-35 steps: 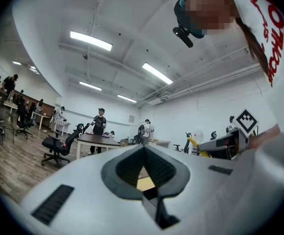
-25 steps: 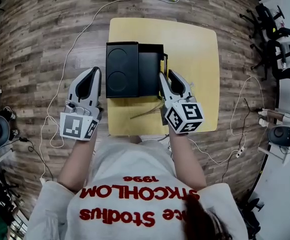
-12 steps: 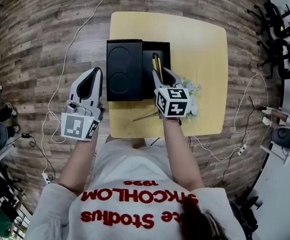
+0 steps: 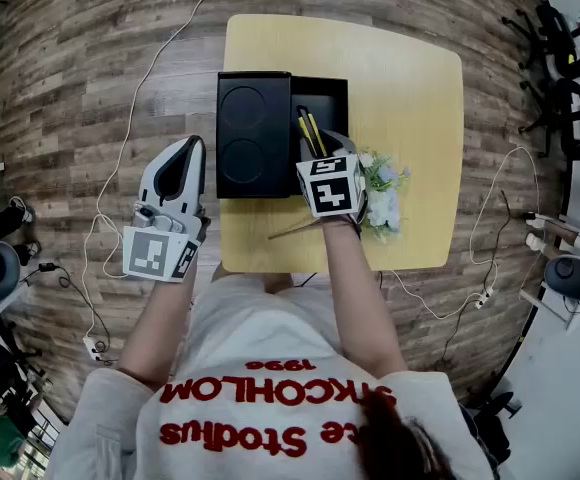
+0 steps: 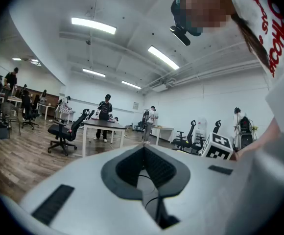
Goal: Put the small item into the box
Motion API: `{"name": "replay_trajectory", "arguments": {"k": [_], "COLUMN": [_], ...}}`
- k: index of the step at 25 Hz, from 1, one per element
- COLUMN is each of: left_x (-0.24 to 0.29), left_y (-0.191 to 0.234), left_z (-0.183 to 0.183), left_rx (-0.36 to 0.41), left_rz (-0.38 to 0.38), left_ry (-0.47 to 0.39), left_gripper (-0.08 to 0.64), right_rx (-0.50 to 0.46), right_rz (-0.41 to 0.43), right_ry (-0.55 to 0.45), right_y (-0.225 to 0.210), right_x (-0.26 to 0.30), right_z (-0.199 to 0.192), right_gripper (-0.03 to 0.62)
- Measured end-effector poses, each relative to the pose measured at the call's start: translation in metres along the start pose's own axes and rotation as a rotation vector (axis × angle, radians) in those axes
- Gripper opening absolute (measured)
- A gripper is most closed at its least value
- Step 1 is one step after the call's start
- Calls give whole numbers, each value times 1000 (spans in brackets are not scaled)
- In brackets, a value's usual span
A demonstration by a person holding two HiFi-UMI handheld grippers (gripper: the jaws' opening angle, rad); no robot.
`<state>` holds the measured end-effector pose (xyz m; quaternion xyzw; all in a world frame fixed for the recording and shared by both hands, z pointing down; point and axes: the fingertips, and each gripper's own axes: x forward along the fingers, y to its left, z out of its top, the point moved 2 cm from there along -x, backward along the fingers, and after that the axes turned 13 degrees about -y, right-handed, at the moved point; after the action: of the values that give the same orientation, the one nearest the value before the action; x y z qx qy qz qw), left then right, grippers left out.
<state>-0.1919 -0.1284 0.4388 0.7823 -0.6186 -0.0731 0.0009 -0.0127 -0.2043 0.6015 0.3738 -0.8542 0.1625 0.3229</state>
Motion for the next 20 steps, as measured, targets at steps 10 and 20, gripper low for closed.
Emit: {"name": "replay_trajectory", "arguments": {"k": [10,20], "left_x": [-9,-16], "left_y": [2,5], "left_z": [0,4], "left_rx": [-1,2], "left_rz": [21,38], "left_ry": [4,-4], "left_gripper": [5,5], "right_rx": [-172,-116], "right_rz": [49,34], "right_ry": [207,79], "right_y": [12,4], "right_x": [9,4], "right_z": [-20,-5], "right_gripper": [118,63]}}
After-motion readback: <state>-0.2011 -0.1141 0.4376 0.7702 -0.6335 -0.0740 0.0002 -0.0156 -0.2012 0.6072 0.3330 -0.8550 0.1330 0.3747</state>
